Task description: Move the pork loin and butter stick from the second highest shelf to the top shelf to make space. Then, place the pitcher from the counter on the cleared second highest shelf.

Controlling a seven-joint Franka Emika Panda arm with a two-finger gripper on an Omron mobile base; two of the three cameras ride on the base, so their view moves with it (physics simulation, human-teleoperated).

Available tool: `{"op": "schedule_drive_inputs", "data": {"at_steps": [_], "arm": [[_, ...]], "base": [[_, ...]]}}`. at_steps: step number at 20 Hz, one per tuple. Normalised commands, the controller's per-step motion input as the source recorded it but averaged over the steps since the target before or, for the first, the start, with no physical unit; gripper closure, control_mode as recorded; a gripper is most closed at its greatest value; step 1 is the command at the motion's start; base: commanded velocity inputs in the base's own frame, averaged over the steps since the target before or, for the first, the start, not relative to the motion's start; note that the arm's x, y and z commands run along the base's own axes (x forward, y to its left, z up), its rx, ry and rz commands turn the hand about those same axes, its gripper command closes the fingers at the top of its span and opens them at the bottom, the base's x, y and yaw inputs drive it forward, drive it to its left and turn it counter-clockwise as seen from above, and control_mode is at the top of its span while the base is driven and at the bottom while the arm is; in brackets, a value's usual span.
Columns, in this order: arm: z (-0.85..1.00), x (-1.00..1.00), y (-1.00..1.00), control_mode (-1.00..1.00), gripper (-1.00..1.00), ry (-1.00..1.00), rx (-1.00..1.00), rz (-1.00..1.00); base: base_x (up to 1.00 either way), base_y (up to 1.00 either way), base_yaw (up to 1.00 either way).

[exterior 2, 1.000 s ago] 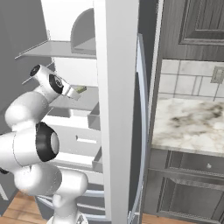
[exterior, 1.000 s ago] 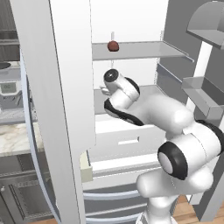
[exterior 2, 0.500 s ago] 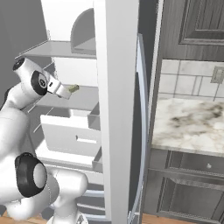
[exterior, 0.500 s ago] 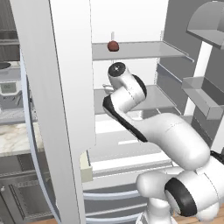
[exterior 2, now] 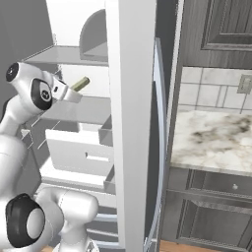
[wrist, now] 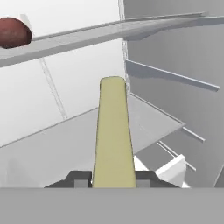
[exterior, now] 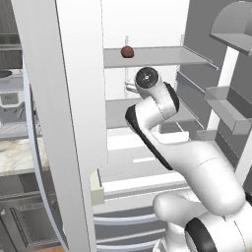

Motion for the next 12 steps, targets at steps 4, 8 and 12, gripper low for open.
{"op": "schedule_drive_inputs", "data": {"at_steps": [4,8,12], "arm": [[0.84,0.00,-0.23,-1.00,1.00,-0.14,0.00,0.00],[0.76,0.03,-0.08,-1.00,1.00,-0.05,0.00,-0.01],[0.30,0.39,-0.19,-1.00,1.00,0.00,0.00,-0.02]], "base": [[0.00,0.00,0.00],[0.00,0.00,0.00],[0.00,0.00,0.00]]}}
